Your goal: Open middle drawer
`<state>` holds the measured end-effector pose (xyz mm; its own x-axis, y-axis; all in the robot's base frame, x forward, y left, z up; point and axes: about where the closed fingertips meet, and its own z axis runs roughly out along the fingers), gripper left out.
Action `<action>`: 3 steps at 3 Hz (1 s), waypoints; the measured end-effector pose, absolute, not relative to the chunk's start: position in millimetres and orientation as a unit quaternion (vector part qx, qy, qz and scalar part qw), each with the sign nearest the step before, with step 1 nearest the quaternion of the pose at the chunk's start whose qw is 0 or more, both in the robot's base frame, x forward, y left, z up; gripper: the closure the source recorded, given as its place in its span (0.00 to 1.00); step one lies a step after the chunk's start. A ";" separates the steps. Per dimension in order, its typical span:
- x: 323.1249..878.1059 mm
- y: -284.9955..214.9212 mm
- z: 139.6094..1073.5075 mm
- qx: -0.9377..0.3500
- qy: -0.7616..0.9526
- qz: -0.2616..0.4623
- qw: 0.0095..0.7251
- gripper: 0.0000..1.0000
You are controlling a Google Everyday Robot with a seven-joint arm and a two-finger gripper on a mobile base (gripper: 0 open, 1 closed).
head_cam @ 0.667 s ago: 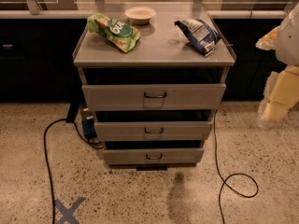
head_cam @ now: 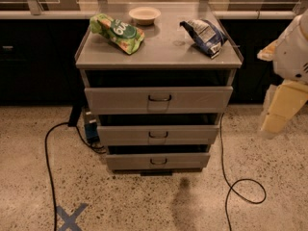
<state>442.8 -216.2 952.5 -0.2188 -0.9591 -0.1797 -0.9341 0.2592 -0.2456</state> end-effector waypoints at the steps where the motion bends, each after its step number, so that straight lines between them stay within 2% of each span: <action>1: 460.6 -215.6 888.2 -0.616 0.777 -0.027 0.127 0.00; 3: 515.2 -227.9 746.6 -0.601 0.787 0.043 0.132 0.00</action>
Offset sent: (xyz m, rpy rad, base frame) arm 0.0868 -0.0043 -0.2471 0.0726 0.1555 0.0295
